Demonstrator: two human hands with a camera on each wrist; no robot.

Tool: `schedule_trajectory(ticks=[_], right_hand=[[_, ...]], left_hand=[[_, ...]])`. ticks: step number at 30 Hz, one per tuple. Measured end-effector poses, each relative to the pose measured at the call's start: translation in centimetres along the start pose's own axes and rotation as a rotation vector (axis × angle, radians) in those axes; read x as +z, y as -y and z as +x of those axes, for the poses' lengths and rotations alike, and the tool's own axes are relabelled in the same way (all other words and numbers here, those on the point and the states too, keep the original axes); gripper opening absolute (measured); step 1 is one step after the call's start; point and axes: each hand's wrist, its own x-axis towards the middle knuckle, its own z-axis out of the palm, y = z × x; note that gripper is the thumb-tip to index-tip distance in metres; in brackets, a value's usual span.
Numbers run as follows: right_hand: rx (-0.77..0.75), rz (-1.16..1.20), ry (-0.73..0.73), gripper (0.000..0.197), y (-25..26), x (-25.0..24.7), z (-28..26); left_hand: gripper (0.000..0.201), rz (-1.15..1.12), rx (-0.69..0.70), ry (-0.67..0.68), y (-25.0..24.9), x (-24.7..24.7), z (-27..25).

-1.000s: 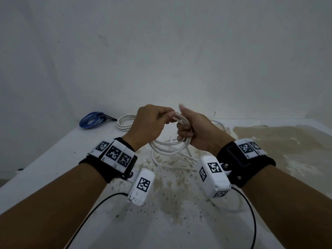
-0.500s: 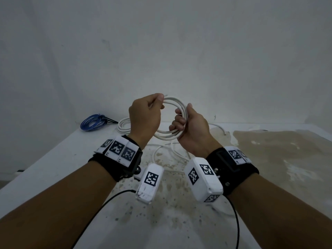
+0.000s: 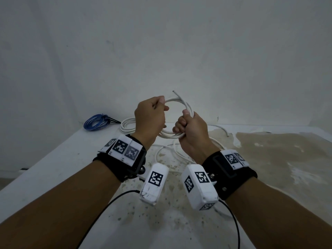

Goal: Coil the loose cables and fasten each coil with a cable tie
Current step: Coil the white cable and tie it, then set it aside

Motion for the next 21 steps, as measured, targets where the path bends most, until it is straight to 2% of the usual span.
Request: schedule_trajectory(ticks=[2, 4, 6, 9, 12, 14, 17, 19, 21], right_hand=[[-0.018, 0.017, -0.051, 0.024, 0.0, 0.1, 0.2], [-0.029, 0.065, -0.109, 0.022, 0.1, 0.0, 0.7], [-0.042, 0.08, -0.152, 0.02, 0.2, -0.1, 1.1], [-0.06, -0.031, -0.121, 0.021, -0.2, -0.3, 1.1], [-0.044, -0.101, -0.034, 0.024, -0.7, -0.6, 0.5], [-0.028, -0.09, 0.001, 0.023, -0.9, -0.8, 0.3], [0.021, -0.085, 0.04, 0.02, -0.8, -1.0, 0.2], [0.065, -0.085, 0.076, 0.018, -0.5, -1.1, 0.2], [0.091, -0.07, 0.1, 0.022, 0.0, -1.3, 0.1]], left_hand=[[0.022, -0.087, -0.088, -0.005, 0.1, 0.3, -0.2], [0.022, -0.345, -0.278, -0.047, 0.2, 0.7, -0.6], [0.033, -0.574, -0.444, -0.072, 0.6, 1.1, -1.3], [0.035, -0.619, -0.499, -0.091, 1.0, 1.6, -1.5], [0.032, -0.455, -0.428, -0.111, 0.8, 1.5, -0.6], [0.034, -0.277, -0.272, -0.114, 1.1, 1.4, -0.5], [0.039, 0.017, 0.048, -0.086, 1.5, 1.0, -1.2], [0.034, 0.108, 0.167, -0.062, 1.9, 0.4, -1.2], [0.03, 0.144, 0.215, -0.068, 2.2, -0.2, -0.8]])
